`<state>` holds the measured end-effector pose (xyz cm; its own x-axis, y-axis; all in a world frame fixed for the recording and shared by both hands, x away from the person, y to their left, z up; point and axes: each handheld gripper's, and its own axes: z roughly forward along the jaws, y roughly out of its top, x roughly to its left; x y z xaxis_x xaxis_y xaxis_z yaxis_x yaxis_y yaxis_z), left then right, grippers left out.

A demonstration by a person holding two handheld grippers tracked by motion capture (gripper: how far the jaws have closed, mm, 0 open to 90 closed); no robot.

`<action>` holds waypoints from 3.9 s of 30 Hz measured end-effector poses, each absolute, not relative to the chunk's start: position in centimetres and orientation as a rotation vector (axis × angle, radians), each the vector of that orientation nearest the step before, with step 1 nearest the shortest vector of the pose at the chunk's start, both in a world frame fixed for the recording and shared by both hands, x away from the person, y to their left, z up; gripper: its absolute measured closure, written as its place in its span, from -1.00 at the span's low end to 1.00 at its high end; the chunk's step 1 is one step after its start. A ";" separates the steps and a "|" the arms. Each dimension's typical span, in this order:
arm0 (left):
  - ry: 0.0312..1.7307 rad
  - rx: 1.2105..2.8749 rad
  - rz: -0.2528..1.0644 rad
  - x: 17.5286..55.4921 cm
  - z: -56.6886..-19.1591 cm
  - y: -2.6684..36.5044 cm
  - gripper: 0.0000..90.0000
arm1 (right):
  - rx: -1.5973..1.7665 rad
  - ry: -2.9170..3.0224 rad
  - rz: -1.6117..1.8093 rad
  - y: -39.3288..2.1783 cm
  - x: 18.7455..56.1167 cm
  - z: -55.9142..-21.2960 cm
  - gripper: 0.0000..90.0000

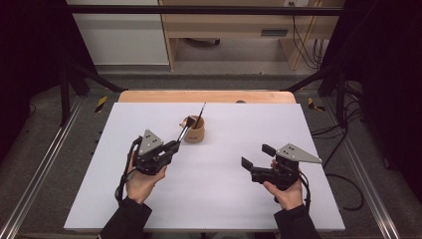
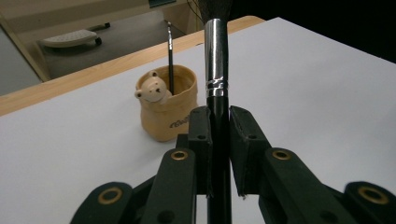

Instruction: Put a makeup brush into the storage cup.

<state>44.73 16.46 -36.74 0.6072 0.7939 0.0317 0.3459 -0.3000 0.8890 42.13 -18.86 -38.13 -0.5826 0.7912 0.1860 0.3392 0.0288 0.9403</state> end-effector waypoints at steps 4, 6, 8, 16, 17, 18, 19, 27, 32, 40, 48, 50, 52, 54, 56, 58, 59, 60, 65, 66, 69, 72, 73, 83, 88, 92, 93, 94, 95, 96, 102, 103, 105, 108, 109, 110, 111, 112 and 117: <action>0.902 1.885 0.584 44.4 -37.0 15.5 0.76 | 1.146 1.926 1.590 -18.3 42.2 -37.9 -0.74; 0.893 1.887 0.584 44.3 -37.2 15.0 0.76 | 1.145 1.924 1.599 -18.0 42.3 -37.7 -0.73; 0.890 1.882 0.572 44.1 -37.3 14.5 0.76 | 1.148 1.922 1.610 -17.8 42.3 -37.6 -0.73; 0.878 1.869 0.570 43.5 -37.6 13.2 0.76 | 1.165 1.905 1.656 -17.0 42.6 -37.3 -0.72; 0.878 1.868 0.572 43.4 -37.7 13.1 0.76 | 1.171 1.904 1.659 -16.9 42.6 -37.3 -0.72; 0.879 1.865 0.569 43.3 -37.8 13.0 0.76 | 1.170 1.905 1.662 -16.8 42.6 -37.3 -0.72; 0.878 1.866 0.570 43.3 -37.9 12.9 0.76 | 1.173 1.906 1.665 -16.8 42.6 -37.4 -0.72; 0.883 1.851 0.560 42.9 -38.8 12.0 0.76 | 1.192 1.904 1.702 -15.8 42.9 -37.5 -0.71; 0.885 1.842 0.552 42.8 -39.4 11.5 0.76 | 1.204 1.914 1.720 -15.0 43.1 -37.7 -0.71; 0.886 1.825 0.554 42.5 -39.9 10.8 0.76 | 1.244 1.911 1.759 -14.2 43.4 -38.0 -0.70; 0.896 1.808 0.539 42.5 -40.3 10.4 0.76 | 1.286 1.904 1.794 -13.6 43.6 -38.3 -0.67; 0.897 1.808 0.536 42.4 -40.3 10.3 0.76 | 1.293 1.907 1.794 -13.5 43.7 -38.4 -0.66; 0.895 1.809 0.538 42.4 -40.3 10.2 0.76 | 1.306 1.908 1.795 -13.4 43.8 -38.5 -0.64; 0.891 1.809 0.536 42.3 -40.4 10.0 0.76 | 1.315 1.909 1.799 -13.2 43.9 -38.6 -0.62; 0.889 1.810 0.537 42.2 -40.4 9.8 0.76 | 1.330 1.909 1.803 -13.1 43.9 -38.7 -0.61; 0.884 1.808 0.538 42.1 -40.4 9.6 0.76 | 1.334 1.911 1.811 -13.0 44.0 -38.8 -0.60; 0.881 1.805 0.538 42.1 -40.3 9.5 0.76 | 1.343 1.911 1.815 -13.0 44.0 -38.8 -0.58; 0.879 1.805 0.537 42.0 -40.3 9.5 0.76 | 1.349 1.912 1.816 -12.9 44.0 -38.8 -0.58; 0.867 1.802 0.540 41.7 -40.1 9.2 0.76 | 1.364 1.909 1.835 -12.8 44.1 -39.0 -0.53; 0.866 1.798 0.539 41.7 -40.1 9.1 0.76 | 1.369 1.909 1.837 -12.7 44.2 -39.0 -0.53; 0.859 1.797 0.540 41.5 -40.0 8.9 0.76 | 1.384 1.912 1.840 -12.6 44.2 -39.1 -0.49; 0.853 1.794 0.540 41.3 -40.0 8.8 0.76 | 1.396 1.912 1.850 -12.5 44.3 -39.1 -0.46; 0.851 1.794 0.540 41.2 -40.0 8.7 0.76 | 1.399 1.908 1.854 -12.5 44.3 -39.2 -0.45; 0.836 1.791 0.543 40.7 -40.0 8.2 0.76 | 1.428 1.902 1.883 -12.5 44.4 -39.3 -0.25; 0.832 1.791 0.540 40.6 -40.0 7.9 0.76 | 1.462 1.900 1.909 -12.4 44.4 -39.3 -0.09; 0.829 1.789 0.538 40.5 -40.0 7.8 0.76 | 1.478 1.896 1.936 -12.5 44.5 -39.4 0.02; 0.828 1.790 0.537 40.5 -40.0 7.8 0.76 | 1.479 1.898 1.935 -12.5 44.6 -39.5 0.04; 0.827 1.788 0.538 40.5 -40.0 7.8 0.76 | 1.485 1.895 1.941 -12.5 44.6 -39.5 0.08; 0.825 1.789 0.539 40.5 -40.0 7.7 0.76 | 1.491 1.898 1.939 -12.6 44.6 -39.5 0.11; 0.824 1.791 0.539 40.5 -40.0 7.7 0.76 | 1.495 1.896 1.943 -12.5 44.7 -39.5 0.13; 0.823 1.789 0.540 40.4 -39.9 7.7 0.76 | 1.514 1.888 1.978 -12.6 44.7 -39.6 0.26; 0.823 1.789 0.540 40.4 -39.9 7.7 0.76 | 1.511 1.888 1.980 -12.6 44.7 -39.6 0.27; 0.823 1.791 0.540 40.4 -40.0 7.6 0.76 | 1.515 1.893 1.975 -12.6 44.7 -39.7 0.32; 0.822 1.788 0.541 40.4 -39.9 7.6 0.76 | 1.510 1.892 1.988 -12.6 44.8 -39.7 0.36; 0.821 1.788 0.543 40.4 -39.9 7.6 0.76 | 1.512 1.891 1.992 -12.7 44.8 -39.7 0.38; 0.821 1.787 0.541 40.4 -39.9 7.6 0.76 | 1.512 1.888 1.998 -12.7 44.8 -39.7 0.40; 0.820 1.787 0.543 40.4 -39.9 7.6 0.76 | 1.519 1.886 2.004 -12.7 44.8 -39.7 0.42; 0.819 1.788 0.542 40.4 -39.9 7.6 0.76 | 1.526 1.883 2.005 -12.7 44.8 -39.7 0.44; 0.815 1.785 0.544 40.3 -39.8 7.6 0.76 | 1.543 1.864 2.025 -12.9 44.8 -39.9 0.58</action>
<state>40.32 7.61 -39.84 0.6646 0.7470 -0.0185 0.2700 -0.2169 0.9381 44.77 -12.90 -39.89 -0.5214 0.5688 0.6361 0.5866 -0.3024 0.7513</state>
